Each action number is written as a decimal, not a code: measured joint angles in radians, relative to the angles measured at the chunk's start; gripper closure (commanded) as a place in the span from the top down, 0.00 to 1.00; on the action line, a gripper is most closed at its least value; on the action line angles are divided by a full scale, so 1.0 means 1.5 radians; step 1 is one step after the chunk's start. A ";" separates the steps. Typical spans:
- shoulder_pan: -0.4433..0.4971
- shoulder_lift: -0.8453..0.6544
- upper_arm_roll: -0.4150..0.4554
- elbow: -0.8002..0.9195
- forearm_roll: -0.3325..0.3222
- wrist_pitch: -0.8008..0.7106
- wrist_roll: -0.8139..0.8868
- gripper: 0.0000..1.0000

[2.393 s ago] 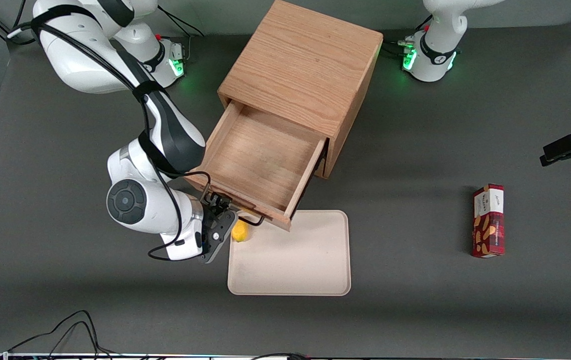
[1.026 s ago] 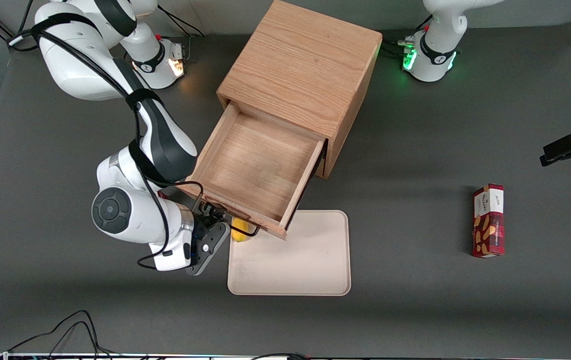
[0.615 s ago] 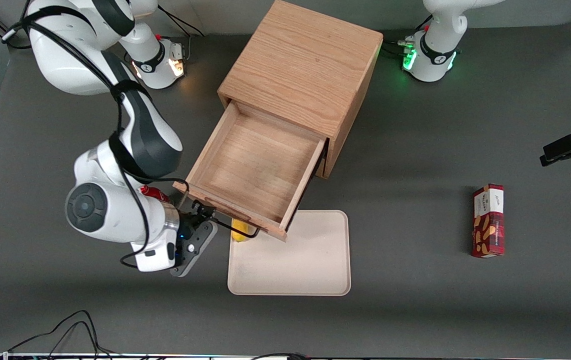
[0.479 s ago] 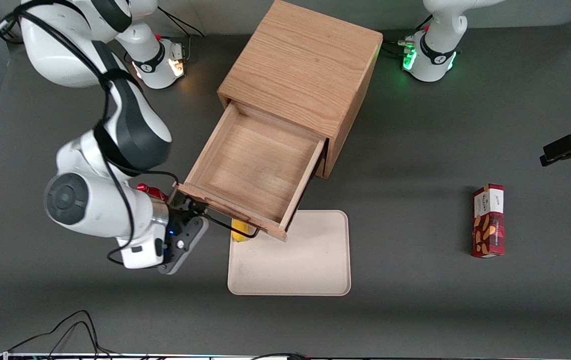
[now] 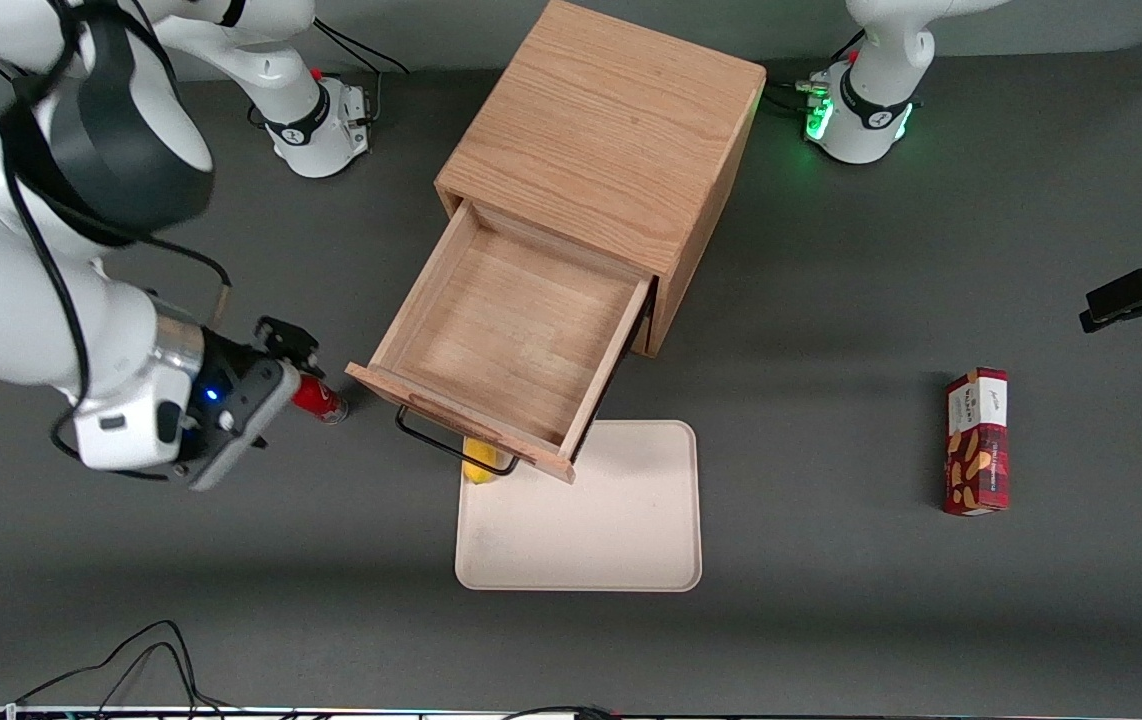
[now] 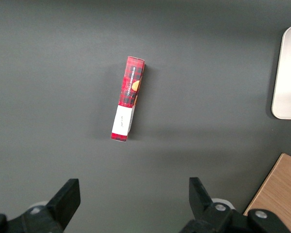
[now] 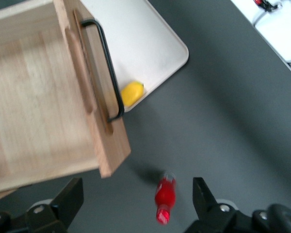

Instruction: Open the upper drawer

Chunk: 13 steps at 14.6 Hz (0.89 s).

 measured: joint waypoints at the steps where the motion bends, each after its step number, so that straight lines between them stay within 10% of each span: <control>1: -0.012 -0.048 0.000 -0.050 0.000 0.001 0.011 1.00; 13: -0.162 -0.284 -0.004 -0.342 0.041 -0.009 0.339 1.00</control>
